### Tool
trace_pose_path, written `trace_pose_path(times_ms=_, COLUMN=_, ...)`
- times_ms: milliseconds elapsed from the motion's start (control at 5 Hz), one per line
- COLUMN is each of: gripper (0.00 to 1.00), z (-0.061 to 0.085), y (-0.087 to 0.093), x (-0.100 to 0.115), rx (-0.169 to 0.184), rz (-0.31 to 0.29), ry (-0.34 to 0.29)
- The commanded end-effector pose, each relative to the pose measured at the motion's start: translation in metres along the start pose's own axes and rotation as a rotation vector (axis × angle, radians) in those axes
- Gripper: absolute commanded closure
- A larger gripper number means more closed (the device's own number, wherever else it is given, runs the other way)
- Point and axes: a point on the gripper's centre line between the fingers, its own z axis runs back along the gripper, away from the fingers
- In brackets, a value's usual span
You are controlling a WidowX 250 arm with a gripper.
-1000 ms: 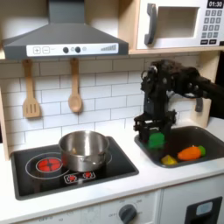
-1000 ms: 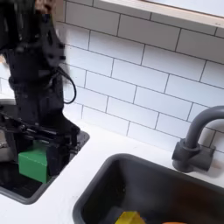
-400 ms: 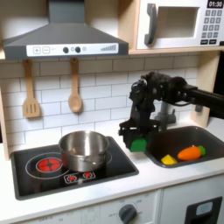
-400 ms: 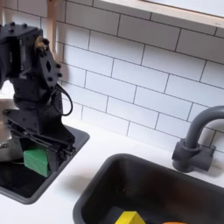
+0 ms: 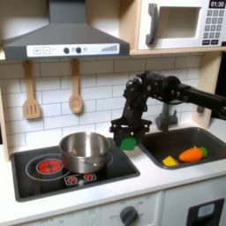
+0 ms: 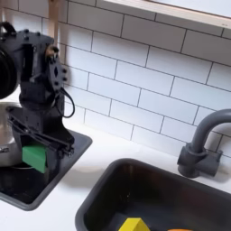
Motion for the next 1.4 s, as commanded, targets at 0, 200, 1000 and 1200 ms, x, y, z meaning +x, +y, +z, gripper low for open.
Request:
trace_pose_path(times_ms=0, gripper=1.0, z=0.012, y=0.018, x=0.011, rx=0.07, rz=0.02, ry=-0.036)
trace_pose_path(times_ms=200, gripper=1.0, z=0.018, y=0.029, x=0.015, rx=0.096, rz=0.064, ry=-0.049)
trace_pose_path(times_ms=1000, gripper=1.0, z=-0.001, y=0.066, x=0.018, rx=0.228, rz=0.168, ry=-0.039)
trace_pose_path(times_ms=1200, gripper=1.0, z=-0.005, y=0.068, x=0.023, rx=0.239, rz=0.175, ry=-0.051)
